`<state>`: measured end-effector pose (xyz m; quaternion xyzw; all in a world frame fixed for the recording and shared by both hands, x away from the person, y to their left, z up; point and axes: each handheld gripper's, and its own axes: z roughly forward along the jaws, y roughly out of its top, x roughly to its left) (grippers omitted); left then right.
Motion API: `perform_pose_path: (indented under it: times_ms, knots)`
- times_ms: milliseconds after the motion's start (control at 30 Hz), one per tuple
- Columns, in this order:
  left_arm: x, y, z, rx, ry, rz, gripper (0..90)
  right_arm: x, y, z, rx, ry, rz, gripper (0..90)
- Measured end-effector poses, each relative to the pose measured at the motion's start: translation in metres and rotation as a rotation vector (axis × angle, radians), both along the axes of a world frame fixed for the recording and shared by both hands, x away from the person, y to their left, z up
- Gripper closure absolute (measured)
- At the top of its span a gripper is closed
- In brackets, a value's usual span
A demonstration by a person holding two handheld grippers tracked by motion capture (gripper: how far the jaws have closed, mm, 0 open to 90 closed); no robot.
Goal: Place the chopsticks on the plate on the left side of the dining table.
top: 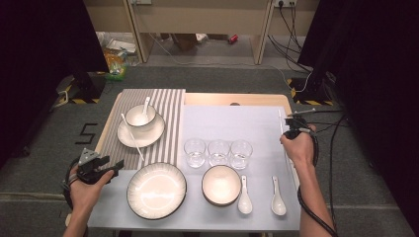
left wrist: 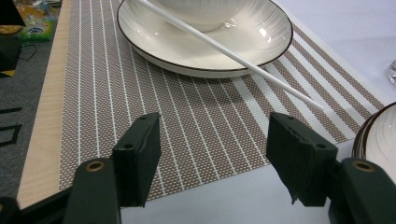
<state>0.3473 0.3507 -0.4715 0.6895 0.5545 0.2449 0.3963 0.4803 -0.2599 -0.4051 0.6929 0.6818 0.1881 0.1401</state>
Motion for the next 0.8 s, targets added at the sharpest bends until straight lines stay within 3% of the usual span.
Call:
perform_pose_path:
  times_ms: [800]
  knots:
    - [0.0, 0.001, 0.0, 0.0, -0.006, 0.005, 34.6, -0.005, 0.007, 0.013, 0.042, -0.225, -0.023, 85.8]
